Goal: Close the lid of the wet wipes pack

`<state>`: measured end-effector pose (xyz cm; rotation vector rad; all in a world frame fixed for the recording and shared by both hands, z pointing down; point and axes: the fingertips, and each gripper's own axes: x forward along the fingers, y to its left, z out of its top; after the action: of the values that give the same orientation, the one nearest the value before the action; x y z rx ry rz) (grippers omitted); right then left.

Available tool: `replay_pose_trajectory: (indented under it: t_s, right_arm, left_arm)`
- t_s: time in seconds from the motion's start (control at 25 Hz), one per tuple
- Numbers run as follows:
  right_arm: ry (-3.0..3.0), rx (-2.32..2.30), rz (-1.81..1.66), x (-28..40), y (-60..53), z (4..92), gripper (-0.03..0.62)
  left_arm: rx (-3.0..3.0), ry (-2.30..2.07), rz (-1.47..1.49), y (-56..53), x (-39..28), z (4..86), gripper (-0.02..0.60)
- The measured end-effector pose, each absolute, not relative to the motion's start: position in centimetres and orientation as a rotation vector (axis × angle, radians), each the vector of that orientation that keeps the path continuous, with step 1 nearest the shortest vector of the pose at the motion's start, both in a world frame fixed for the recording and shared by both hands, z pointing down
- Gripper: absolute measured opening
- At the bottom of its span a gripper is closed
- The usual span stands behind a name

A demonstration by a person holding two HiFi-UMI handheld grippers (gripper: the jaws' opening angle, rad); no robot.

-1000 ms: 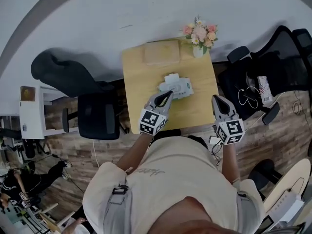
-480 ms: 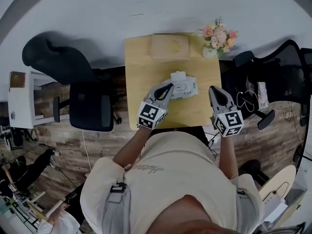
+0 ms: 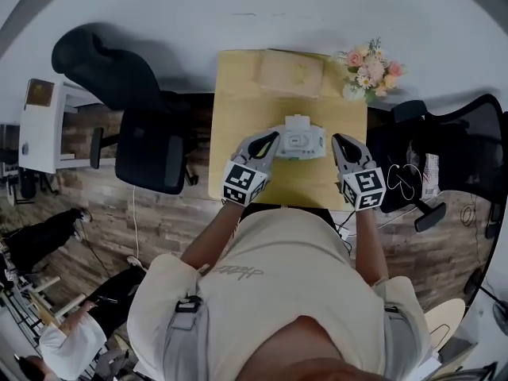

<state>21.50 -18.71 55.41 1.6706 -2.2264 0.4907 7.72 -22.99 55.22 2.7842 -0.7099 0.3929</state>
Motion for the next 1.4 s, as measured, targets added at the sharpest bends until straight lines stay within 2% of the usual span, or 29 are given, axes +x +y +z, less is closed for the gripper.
replay_pose_trajectory:
  t_s: [0.8,1.12,1.24,1.4]
  right_arm:
    - [-2.228,1.244,0.542,21.3,-27.1,70.4,0.002]
    - [-2.224,1.194,0.756,21.3,-28.8,74.1,0.008]
    - [-2.198,1.142,0.859,21.1,-28.9,75.6,0.067]
    - [-2.173,1.09,0.931,20.8,-29.2,76.6,0.069]
  left_arm:
    - [2.644,-0.884,0.52,-24.6,7.9,59.1,0.018]
    - [2.617,-0.906,0.546,-24.5,7.5,59.9,0.018]
    - [2.614,-0.914,0.545,-24.4,7.3,59.9,0.018]
    - [2.608,-0.93,0.549,-24.1,6.9,59.7,0.018]
